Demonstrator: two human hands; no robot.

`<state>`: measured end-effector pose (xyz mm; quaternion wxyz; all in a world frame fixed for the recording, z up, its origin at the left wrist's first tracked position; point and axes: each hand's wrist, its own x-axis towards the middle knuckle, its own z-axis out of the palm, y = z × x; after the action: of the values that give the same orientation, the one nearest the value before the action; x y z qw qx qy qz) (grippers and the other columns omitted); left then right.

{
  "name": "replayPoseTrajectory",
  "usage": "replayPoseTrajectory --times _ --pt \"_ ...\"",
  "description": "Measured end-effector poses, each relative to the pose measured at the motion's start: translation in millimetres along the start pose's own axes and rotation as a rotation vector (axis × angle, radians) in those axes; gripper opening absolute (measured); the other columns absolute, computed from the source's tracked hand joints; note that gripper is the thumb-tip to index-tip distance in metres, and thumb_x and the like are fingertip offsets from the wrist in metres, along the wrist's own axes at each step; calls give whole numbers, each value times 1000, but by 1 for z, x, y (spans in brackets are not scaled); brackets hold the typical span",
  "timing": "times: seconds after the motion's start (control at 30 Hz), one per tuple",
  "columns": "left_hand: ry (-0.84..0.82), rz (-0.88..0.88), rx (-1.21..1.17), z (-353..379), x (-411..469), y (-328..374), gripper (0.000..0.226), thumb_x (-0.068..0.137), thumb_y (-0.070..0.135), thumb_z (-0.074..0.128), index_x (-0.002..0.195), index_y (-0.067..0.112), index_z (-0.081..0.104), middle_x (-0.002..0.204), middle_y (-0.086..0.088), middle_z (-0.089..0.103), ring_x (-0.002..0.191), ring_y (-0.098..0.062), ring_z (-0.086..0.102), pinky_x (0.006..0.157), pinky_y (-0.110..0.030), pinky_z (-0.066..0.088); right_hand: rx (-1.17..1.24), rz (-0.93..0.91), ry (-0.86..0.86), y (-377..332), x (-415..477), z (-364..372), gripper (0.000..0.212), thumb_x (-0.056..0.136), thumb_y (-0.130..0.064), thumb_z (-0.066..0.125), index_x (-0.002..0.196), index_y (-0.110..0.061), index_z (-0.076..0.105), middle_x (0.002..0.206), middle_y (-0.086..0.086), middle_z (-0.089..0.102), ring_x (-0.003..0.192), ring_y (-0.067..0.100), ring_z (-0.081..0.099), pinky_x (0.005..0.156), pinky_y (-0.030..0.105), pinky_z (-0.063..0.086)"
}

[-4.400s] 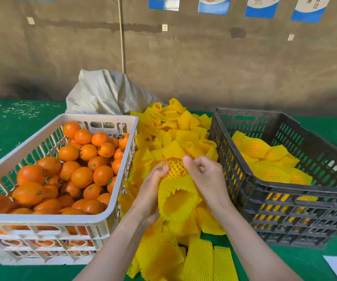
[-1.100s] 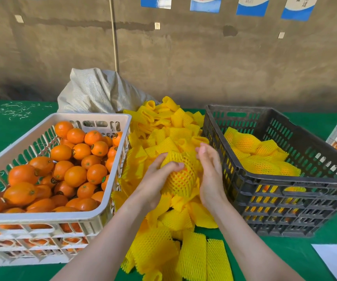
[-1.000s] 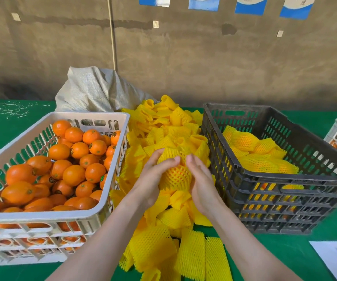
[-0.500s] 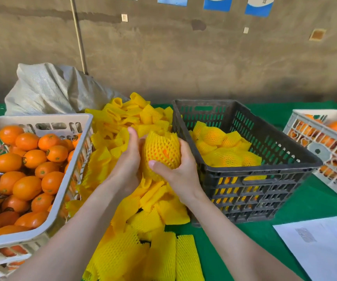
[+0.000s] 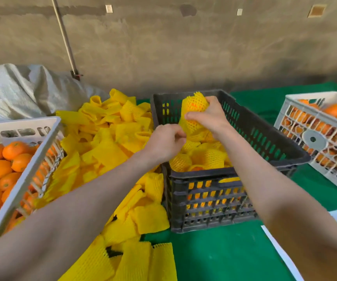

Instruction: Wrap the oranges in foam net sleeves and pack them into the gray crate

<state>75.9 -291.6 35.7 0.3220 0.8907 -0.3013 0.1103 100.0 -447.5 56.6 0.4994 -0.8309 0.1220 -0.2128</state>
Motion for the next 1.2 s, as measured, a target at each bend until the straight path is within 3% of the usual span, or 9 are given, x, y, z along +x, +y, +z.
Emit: replayPoseTrajectory --times 0.1,0.27,0.4,0.53,0.63,0.73,0.97,1.2 --pt "-257 73 277 17 33 8 20 93 24 57 106 12 68 109 -7 67 101 -26 60 79 -33 49 -262 41 -49 20 48 -1 72 66 -28 78 127 -18 41 125 9 35 104 27 51 90 30 43" --pt "-364 26 589 42 52 0 19 94 20 51 103 10 65 107 -13 64 96 -34 61 74 -38 50 -509 46 -85 59 104 9 88 69 -27 80 138 -16 26 136 15 37 124 40 41 101 43 39" --pt "-316 19 625 50 52 -11 18 92 25 53 97 11 62 100 -11 64 93 -34 62 65 -36 42 -619 -2 -47 88 126 28 80 79 -15 73 140 -14 21 140 18 32 123 43 39 99 48 39" --pt "-231 17 595 54 53 -13 28 92 39 53 99 13 63 98 -8 66 90 -31 63 65 -33 44 -591 101 -206 116 139 39 59 95 -27 50 147 -18 23 146 20 22 127 46 37 105 48 33" --pt "-189 5 553 54 52 -12 30 93 41 53 100 15 64 95 -6 66 86 -28 63 66 -33 46 -613 130 -279 127 142 39 56 100 -30 36 150 -32 11 157 15 2 139 46 16 111 54 19" --pt "-67 23 482 51 48 -8 29 94 40 53 99 15 66 90 -4 67 81 -24 63 65 -31 49 -678 120 -240 122 138 40 56 101 -33 30 149 -36 3 158 10 -12 142 44 -5 112 59 1" --pt "146 -57 71 27 30 -9 19 92 20 59 92 7 73 90 -7 71 84 -21 64 73 -30 51 -815 -278 -232 51 114 52 51 97 -46 36 144 -25 33 158 11 8 144 40 -2 110 62 -3" --pt "253 -136 135 -22 -19 -43 19 87 12 65 104 6 71 109 -10 69 104 -25 60 86 -26 41 -728 -718 -297 -46 21 71 51 95 -48 42 141 -25 38 156 8 19 144 30 9 113 56 1"
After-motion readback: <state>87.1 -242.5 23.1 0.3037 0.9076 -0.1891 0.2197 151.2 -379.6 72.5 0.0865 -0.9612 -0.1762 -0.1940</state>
